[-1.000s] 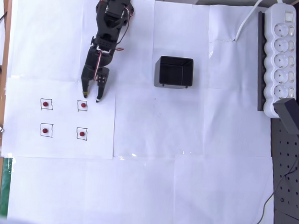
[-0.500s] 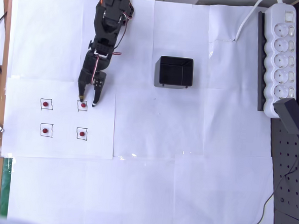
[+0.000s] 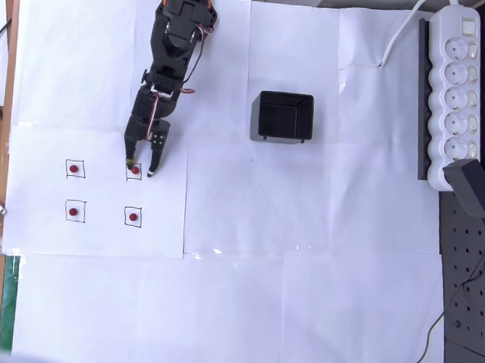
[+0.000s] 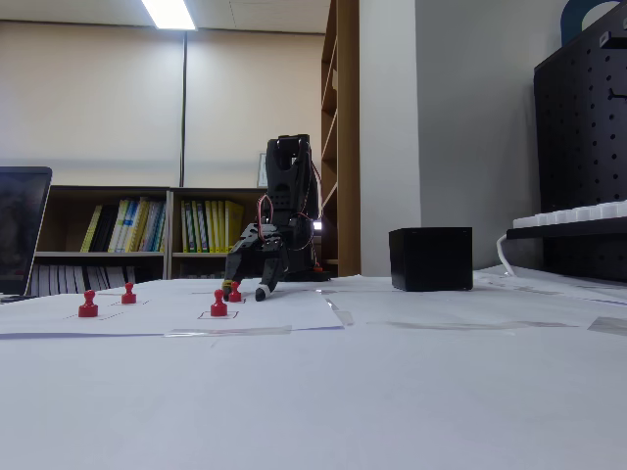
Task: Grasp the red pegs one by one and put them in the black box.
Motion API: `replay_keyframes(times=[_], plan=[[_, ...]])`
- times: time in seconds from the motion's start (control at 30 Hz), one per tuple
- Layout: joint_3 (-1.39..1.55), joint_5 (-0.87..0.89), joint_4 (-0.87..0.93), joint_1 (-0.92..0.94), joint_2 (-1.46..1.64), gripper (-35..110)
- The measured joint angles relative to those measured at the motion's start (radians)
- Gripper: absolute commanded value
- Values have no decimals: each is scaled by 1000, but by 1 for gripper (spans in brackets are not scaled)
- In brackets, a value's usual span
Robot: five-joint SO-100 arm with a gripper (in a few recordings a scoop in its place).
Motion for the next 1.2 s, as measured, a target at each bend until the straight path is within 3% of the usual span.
replay_keyframes(times=[0.27, 0.53, 0.87, 0.97, 1.2], plan=[[8, 34, 0, 20, 3, 15], [8, 35, 0, 23, 3, 0], [17, 43, 35, 23, 2, 0], [77, 100, 233, 23, -67, 0], [324, 318, 1261, -29, -360, 0]])
